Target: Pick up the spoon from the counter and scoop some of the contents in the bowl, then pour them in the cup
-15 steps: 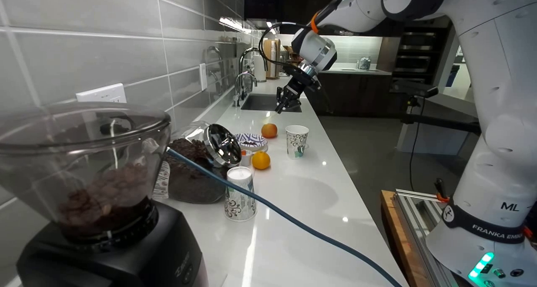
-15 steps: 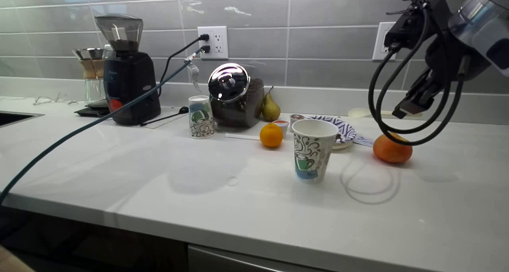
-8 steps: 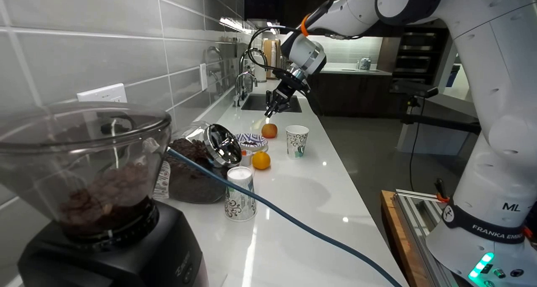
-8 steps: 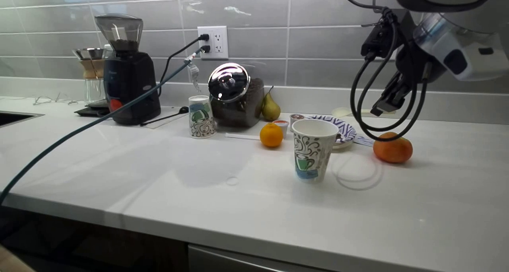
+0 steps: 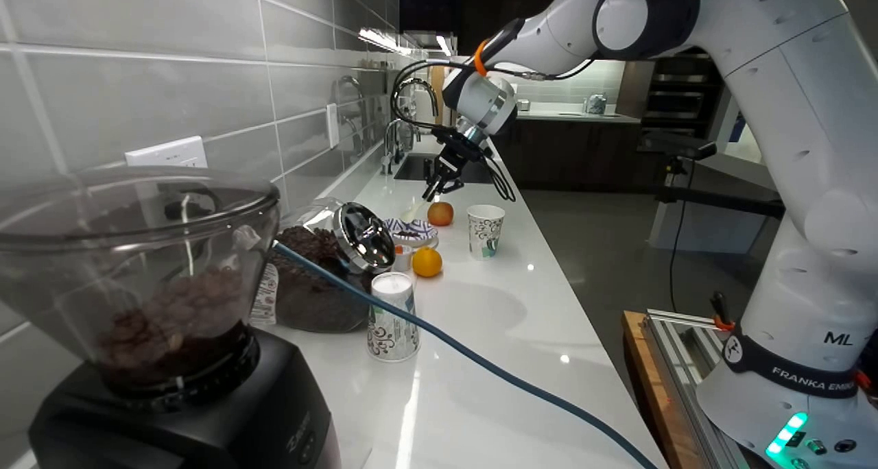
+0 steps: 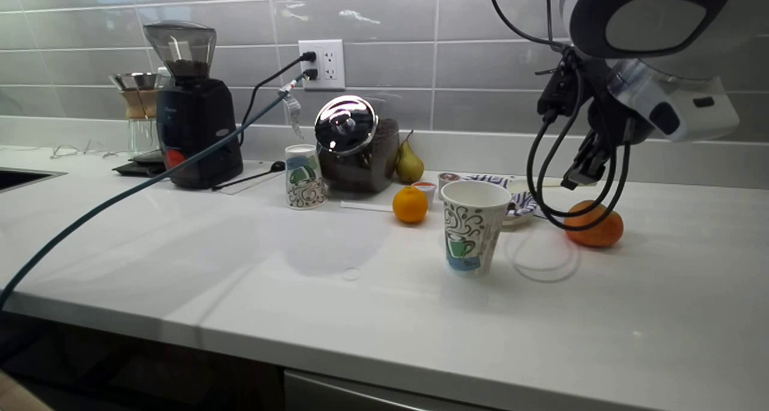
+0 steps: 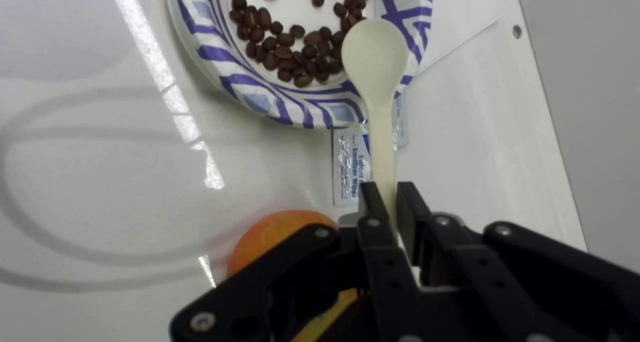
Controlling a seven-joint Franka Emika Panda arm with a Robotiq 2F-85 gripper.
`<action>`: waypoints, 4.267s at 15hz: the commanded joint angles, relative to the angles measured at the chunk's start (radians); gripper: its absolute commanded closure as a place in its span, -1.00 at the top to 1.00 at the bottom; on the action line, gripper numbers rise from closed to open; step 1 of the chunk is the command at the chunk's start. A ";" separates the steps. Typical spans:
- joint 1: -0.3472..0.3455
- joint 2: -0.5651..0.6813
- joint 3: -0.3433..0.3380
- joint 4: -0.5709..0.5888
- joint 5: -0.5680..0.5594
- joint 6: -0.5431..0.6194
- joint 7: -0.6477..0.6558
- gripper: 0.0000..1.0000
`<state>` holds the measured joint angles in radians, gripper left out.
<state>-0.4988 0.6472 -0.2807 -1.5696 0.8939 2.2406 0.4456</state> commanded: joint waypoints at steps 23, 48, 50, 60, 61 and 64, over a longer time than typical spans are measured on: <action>0.060 0.073 0.021 0.070 -0.116 -0.013 -0.013 -0.91; 0.082 0.062 0.045 0.052 -0.131 0.112 -0.090 -0.94; 0.091 0.065 0.041 0.048 -0.144 0.112 -0.085 -0.94; 0.114 0.057 0.046 0.018 -0.244 0.097 -0.087 -0.94; 0.113 0.055 0.051 0.016 -0.248 0.088 -0.092 -0.94; 0.119 0.050 0.053 0.006 -0.270 0.072 -0.096 -0.94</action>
<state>-0.3837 0.7129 -0.2370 -1.5285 0.6728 2.3385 0.3475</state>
